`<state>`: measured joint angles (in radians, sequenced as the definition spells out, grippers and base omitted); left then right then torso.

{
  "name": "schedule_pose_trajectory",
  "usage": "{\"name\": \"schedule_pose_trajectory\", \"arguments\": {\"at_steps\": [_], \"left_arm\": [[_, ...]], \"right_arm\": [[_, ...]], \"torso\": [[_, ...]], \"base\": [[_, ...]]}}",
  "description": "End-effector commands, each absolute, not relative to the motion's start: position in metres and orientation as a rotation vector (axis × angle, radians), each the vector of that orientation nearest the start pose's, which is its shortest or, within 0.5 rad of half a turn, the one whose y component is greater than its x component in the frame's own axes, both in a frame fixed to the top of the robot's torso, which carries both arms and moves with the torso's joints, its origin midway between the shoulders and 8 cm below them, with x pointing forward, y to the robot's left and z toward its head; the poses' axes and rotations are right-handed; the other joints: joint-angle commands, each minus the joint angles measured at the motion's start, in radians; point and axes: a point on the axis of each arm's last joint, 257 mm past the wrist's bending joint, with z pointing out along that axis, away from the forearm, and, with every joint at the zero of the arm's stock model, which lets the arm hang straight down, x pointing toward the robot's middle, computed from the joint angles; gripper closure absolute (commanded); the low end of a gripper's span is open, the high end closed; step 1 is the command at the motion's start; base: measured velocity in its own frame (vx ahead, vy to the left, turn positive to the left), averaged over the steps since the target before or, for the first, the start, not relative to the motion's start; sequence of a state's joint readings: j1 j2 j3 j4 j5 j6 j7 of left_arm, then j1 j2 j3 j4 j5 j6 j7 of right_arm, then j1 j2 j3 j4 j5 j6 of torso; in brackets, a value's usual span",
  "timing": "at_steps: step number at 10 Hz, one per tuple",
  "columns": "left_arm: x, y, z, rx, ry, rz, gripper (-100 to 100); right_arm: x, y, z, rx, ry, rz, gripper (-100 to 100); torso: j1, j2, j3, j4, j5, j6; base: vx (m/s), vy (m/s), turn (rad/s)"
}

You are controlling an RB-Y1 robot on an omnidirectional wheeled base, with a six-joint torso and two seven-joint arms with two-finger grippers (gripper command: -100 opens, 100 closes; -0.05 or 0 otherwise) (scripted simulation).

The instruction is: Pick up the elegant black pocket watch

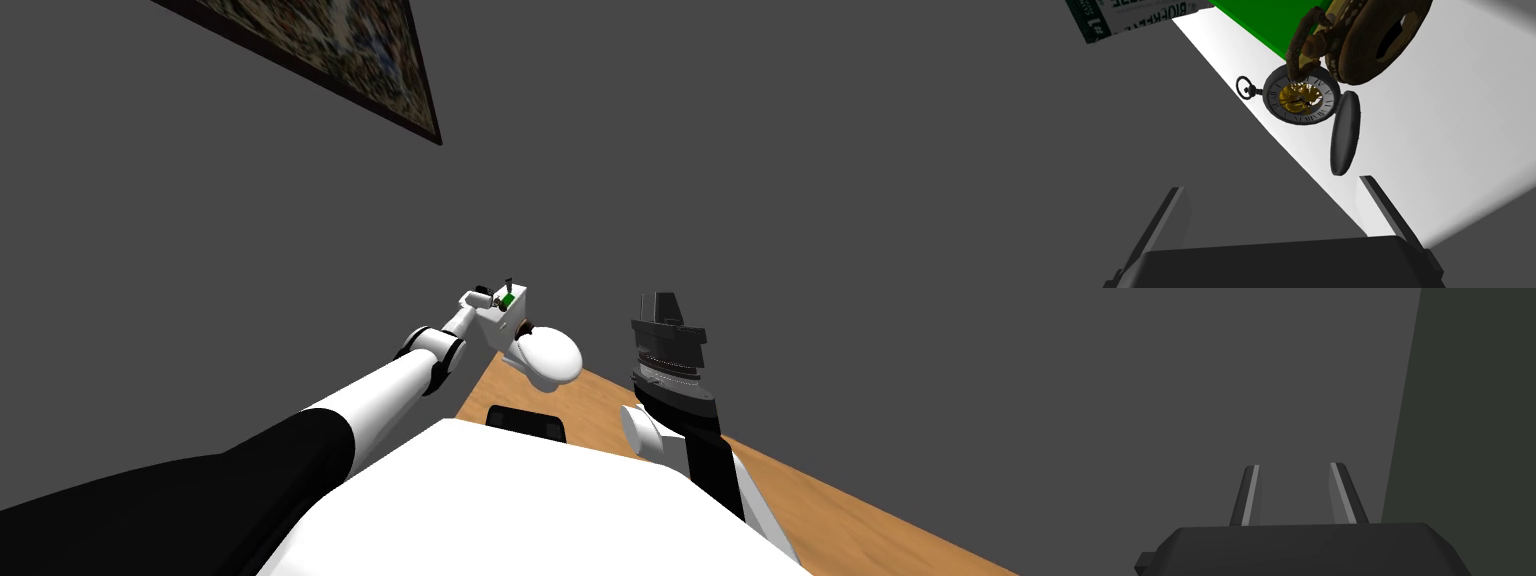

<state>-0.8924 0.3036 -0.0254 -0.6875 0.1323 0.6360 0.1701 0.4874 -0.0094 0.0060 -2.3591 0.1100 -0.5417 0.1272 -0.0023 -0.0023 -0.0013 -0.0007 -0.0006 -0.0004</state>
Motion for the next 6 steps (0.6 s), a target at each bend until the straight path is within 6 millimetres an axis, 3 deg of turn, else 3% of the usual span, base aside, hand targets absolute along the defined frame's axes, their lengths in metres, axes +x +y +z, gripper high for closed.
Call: {"name": "schedule_pose_trajectory", "arguments": {"at_steps": [1, 6], "left_arm": [[0.692, 0.278, -0.256, -1.673, 1.641, -0.713, -100], [0.673, 0.281, -0.282, -1.775, 1.711, -0.576, -100]], "right_arm": [[0.322, -0.255, 0.069, 0.432, 0.612, 1.150, 0], [0.322, -0.255, 0.069, 0.432, 0.612, 1.150, 0]], "torso": [[0.000, 0.000, 0.000, 0.000, 0.000, 0.000], [0.001, 0.000, 0.000, 0.000, 0.000, 0.000]], "base": [[0.029, -0.031, 0.002], [0.034, -0.032, -0.002]]}}
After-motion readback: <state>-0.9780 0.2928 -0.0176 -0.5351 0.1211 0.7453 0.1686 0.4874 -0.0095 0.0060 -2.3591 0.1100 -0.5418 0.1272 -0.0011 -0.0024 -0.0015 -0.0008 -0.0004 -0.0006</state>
